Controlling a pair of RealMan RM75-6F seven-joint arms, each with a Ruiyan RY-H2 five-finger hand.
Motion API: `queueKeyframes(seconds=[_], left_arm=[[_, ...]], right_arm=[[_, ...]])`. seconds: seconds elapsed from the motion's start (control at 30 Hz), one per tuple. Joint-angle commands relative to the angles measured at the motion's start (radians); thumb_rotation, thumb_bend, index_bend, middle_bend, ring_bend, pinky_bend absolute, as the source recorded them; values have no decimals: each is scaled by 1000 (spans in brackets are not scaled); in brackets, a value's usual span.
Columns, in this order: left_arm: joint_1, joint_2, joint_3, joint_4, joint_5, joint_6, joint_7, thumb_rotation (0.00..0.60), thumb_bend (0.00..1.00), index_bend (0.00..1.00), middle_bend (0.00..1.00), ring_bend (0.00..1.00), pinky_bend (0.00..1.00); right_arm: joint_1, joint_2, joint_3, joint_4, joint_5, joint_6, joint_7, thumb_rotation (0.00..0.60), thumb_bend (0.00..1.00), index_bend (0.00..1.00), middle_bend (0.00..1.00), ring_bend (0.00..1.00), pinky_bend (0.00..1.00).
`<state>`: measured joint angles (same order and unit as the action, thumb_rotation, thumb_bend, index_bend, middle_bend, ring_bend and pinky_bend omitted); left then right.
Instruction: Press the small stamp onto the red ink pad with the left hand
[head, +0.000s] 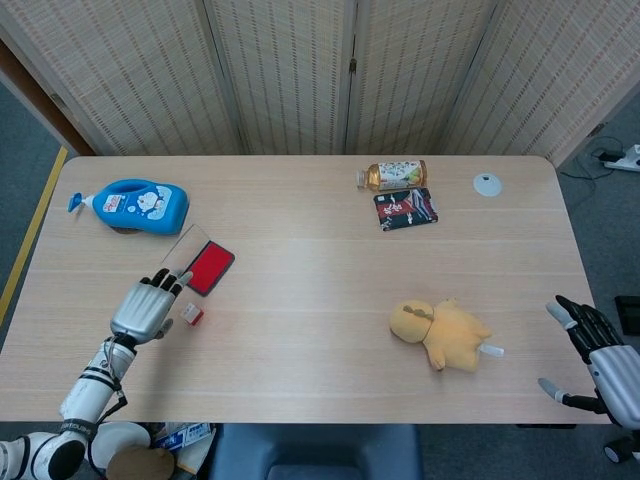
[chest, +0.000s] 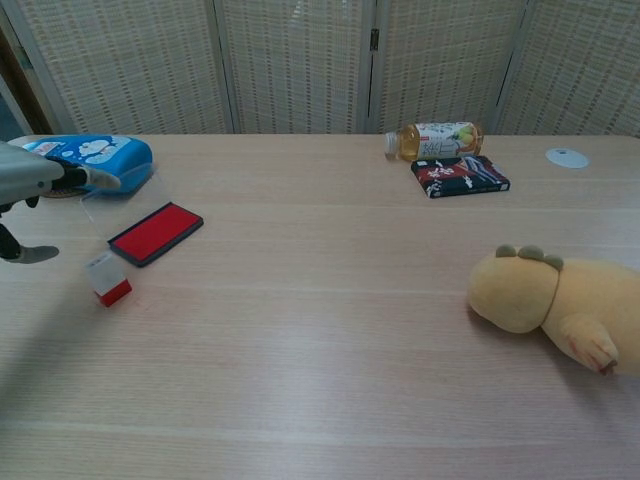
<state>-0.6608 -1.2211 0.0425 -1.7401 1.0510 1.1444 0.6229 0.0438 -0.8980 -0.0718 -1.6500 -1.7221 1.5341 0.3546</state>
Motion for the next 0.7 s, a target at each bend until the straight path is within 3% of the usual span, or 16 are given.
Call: queueKeyframes(seconds=[0.03, 0.13, 0.27, 0.47, 0.7], left_arm=[[207, 65, 59, -99, 243, 324, -126, 600, 328, 81, 51, 20, 170], [351, 40, 91, -26, 370, 530, -261, 600, 327, 79, 42, 0, 85], [471, 4, 98, 70, 406, 662, -356, 600, 328, 70, 33, 0, 61], [547, 4, 64, 120, 327, 641, -489, 600, 328, 20, 0, 0, 6], [559, 38, 19, 96, 285, 578, -494, 600, 327, 0, 0, 0, 0]], right_arm=[[5, -2, 4, -2, 18, -17, -2, 600, 192, 0, 0, 0, 0], [12, -8, 13, -11, 61, -49, -20, 600, 192, 0, 0, 0, 0], [15, -24, 26, -26, 100, -70, -81, 600, 193, 0, 0, 0, 0], [18, -39, 42, -43, 146, -92, -146, 600, 193, 0, 0, 0, 0], [13, -47, 50, -49, 156, -83, -180, 600, 194, 0, 0, 0, 0]])
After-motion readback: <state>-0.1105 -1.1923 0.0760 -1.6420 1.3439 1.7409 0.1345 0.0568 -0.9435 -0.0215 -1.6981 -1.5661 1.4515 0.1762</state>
